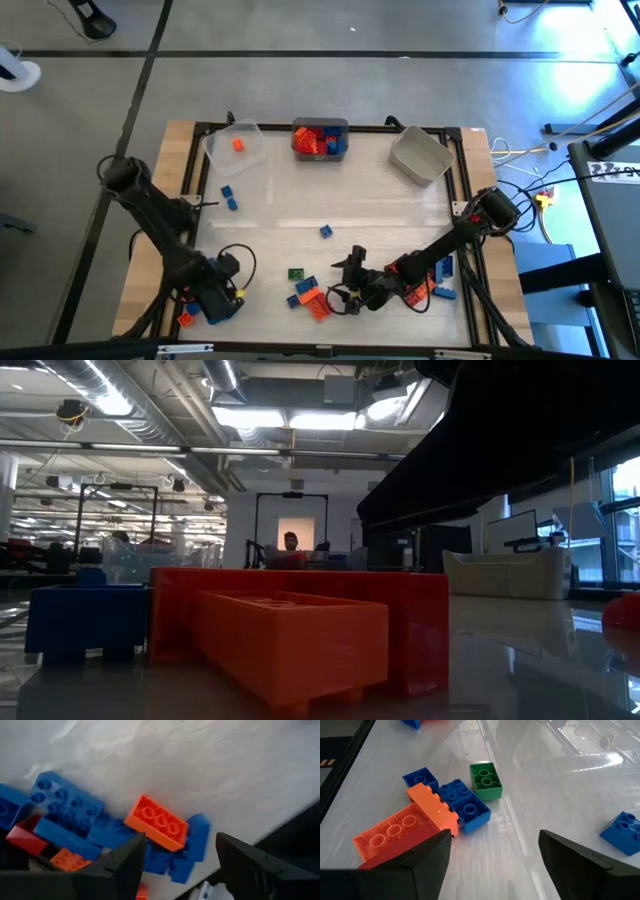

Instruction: Sort blocks by size

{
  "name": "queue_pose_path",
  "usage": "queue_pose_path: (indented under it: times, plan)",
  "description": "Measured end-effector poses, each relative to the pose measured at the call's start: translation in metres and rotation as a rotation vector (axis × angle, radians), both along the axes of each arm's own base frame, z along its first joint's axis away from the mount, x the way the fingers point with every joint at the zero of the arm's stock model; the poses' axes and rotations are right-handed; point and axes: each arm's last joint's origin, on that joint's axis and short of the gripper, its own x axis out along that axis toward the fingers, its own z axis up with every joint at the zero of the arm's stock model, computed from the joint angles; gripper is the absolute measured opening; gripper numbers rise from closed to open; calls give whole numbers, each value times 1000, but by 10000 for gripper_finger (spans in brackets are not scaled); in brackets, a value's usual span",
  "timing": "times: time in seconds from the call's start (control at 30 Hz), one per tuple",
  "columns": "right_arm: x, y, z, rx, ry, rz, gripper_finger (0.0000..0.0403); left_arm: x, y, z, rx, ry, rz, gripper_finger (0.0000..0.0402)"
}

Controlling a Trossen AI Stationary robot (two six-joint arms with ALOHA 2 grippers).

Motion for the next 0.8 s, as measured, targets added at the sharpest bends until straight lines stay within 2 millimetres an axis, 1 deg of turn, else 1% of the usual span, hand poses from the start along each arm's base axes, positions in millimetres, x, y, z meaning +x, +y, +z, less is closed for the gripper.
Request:
queue_pose_path:
  times: [0.13,0.4,0.5,0.8]
  plan:
    - [0,0,0,2,1,2,298,4,-7,-16,6,83,-10,228]
    - [0,0,0,3,3,5,298,13,-19,-32,-14,70,-30,228]
    - [0,0,0,3,2,5,298,14,-21,-38,-8,92,-33,228]
    - [0,0,0,3,2,4,298,15,-22,-41,-12,106,-56,228]
